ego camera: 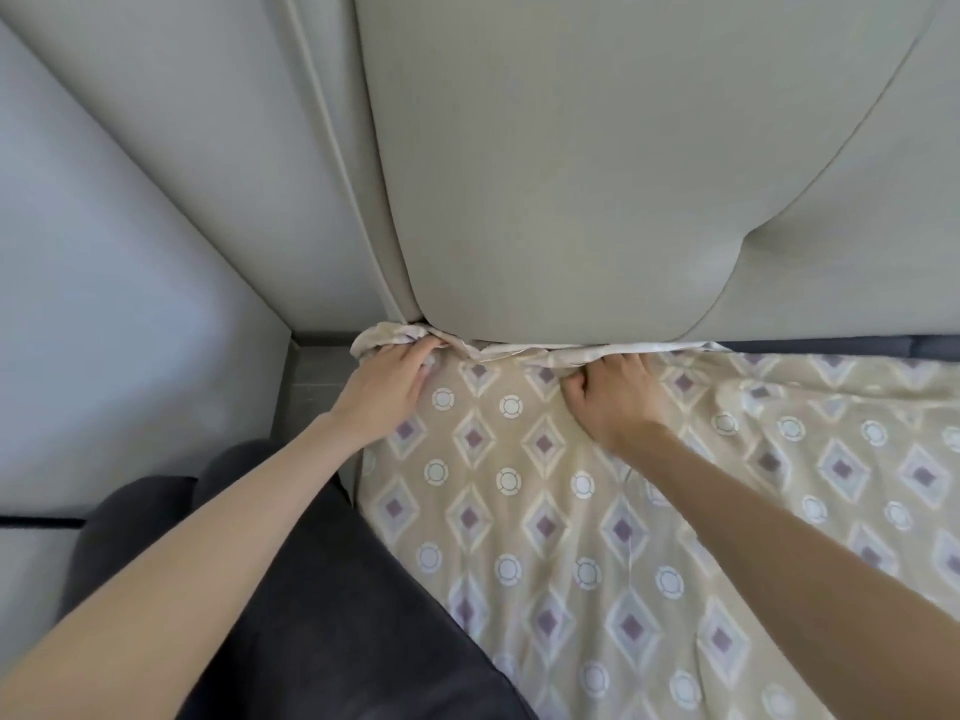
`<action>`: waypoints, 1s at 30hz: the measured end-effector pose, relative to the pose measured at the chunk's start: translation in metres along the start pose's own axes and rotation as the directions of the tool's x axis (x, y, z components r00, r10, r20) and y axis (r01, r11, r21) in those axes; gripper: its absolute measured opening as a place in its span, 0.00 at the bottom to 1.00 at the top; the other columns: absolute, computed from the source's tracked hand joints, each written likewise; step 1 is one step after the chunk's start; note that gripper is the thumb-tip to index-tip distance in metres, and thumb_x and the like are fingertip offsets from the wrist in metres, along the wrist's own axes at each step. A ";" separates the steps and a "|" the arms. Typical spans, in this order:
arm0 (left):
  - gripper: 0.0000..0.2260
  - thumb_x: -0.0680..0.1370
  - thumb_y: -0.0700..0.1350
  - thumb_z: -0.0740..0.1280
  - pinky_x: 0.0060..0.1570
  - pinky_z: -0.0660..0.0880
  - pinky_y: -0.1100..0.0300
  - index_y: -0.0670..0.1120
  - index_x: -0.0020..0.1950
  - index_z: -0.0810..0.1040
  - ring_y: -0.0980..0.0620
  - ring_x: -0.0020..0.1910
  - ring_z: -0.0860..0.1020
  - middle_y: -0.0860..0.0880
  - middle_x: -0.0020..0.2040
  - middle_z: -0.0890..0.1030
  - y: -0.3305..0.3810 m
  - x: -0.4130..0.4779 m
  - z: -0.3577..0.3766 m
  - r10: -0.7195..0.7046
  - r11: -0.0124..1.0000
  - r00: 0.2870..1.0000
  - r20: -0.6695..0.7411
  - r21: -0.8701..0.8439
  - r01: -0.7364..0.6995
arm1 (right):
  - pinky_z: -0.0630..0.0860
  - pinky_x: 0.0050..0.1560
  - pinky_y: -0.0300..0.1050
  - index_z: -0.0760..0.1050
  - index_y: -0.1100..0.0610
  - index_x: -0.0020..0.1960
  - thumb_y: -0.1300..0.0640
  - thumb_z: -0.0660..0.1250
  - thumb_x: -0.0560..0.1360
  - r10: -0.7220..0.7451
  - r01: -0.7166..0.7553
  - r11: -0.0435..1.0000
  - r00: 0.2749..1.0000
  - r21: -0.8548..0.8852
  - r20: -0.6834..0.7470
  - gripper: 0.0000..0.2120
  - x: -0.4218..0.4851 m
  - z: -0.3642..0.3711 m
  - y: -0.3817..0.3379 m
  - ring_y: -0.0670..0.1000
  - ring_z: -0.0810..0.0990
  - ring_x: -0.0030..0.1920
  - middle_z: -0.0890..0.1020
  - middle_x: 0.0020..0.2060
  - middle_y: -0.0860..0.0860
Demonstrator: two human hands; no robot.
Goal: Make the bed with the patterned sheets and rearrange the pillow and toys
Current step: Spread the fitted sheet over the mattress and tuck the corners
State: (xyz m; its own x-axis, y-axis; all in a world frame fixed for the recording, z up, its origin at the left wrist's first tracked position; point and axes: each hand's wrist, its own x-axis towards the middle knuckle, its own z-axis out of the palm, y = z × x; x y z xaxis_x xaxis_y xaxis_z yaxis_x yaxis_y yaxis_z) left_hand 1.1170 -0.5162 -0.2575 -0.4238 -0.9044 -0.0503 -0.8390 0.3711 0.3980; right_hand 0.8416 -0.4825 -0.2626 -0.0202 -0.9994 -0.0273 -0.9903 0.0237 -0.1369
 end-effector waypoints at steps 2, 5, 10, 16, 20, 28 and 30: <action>0.17 0.81 0.40 0.57 0.52 0.71 0.55 0.46 0.70 0.67 0.46 0.60 0.72 0.45 0.62 0.74 0.003 0.002 -0.001 0.003 1.000 1.000 -0.002 -0.008 -0.003 | 0.65 0.60 0.50 0.80 0.59 0.44 0.52 0.53 0.78 0.043 -0.043 0.999 0.999 -0.017 0.009 0.19 0.007 0.000 -0.008 0.57 0.75 0.54 0.83 0.45 0.56; 0.17 0.80 0.40 0.58 0.44 0.66 0.60 0.49 0.69 0.68 0.52 0.48 0.72 0.47 0.57 0.76 0.005 0.003 -0.004 -0.042 0.994 0.999 0.033 -0.103 0.045 | 0.61 0.66 0.50 0.80 0.60 0.53 0.52 0.53 0.79 0.075 -0.074 0.996 0.997 -0.043 0.005 0.19 0.002 0.001 -0.014 0.58 0.73 0.61 0.82 0.53 0.57; 0.10 0.78 0.42 0.65 0.51 0.76 0.55 0.52 0.57 0.71 0.59 0.50 0.78 0.53 0.51 0.80 0.000 -0.012 -0.013 -0.171 0.904 0.973 -0.158 -0.418 0.091 | 0.65 0.68 0.58 0.76 0.60 0.62 0.65 0.64 0.74 -0.175 0.176 0.984 0.977 -0.004 -0.125 0.17 -0.022 0.005 -0.020 0.59 0.76 0.61 0.80 0.57 0.57; 0.19 0.77 0.41 0.66 0.46 0.69 0.58 0.39 0.64 0.64 0.46 0.51 0.75 0.43 0.55 0.73 -0.011 0.005 -0.011 -0.467 0.798 0.869 -0.165 -0.502 0.333 | 0.69 0.56 0.51 0.70 0.59 0.59 0.63 0.54 0.77 -0.221 0.231 0.971 0.965 -0.060 0.144 0.13 -0.005 -0.006 -0.049 0.58 0.76 0.57 0.79 0.54 0.56; 0.12 0.80 0.39 0.58 0.47 0.67 0.58 0.38 0.63 0.72 0.41 0.52 0.74 0.39 0.59 0.71 -0.018 0.015 -0.011 -0.468 0.860 0.879 -0.090 -0.276 0.430 | 0.68 0.51 0.48 0.73 0.60 0.54 0.55 0.54 0.78 -0.181 0.188 0.981 0.975 -0.041 0.130 0.13 0.002 -0.006 -0.058 0.57 0.77 0.53 0.80 0.51 0.55; 0.11 0.74 0.33 0.57 0.34 0.70 0.55 0.36 0.42 0.79 0.40 0.38 0.76 0.39 0.39 0.80 -0.039 0.023 -0.016 -0.469 0.880 0.882 -0.035 -0.097 0.464 | 0.71 0.44 0.47 0.74 0.60 0.57 0.54 0.54 0.78 -0.113 0.128 0.989 0.977 -0.072 0.183 0.15 0.010 -0.006 -0.065 0.58 0.79 0.49 0.81 0.51 0.57; 0.12 0.74 0.33 0.57 0.35 0.69 0.56 0.37 0.46 0.81 0.40 0.42 0.78 0.39 0.43 0.81 -0.040 0.035 -0.013 -0.476 0.879 0.879 0.002 -0.038 0.476 | 0.70 0.44 0.46 0.73 0.60 0.57 0.54 0.54 0.78 -0.098 0.113 0.992 0.973 -0.064 0.210 0.15 0.011 -0.005 -0.065 0.58 0.78 0.51 0.80 0.53 0.56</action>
State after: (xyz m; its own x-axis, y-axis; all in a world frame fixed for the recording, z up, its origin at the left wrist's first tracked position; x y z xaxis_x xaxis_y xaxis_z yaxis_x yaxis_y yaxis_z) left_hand 1.1401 -0.5650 -0.2635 0.0263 -0.9715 -0.2355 -0.9260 -0.1124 0.3604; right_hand 0.9051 -0.4950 -0.2487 0.1060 -0.9694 -0.2212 -0.9929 -0.0912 -0.0759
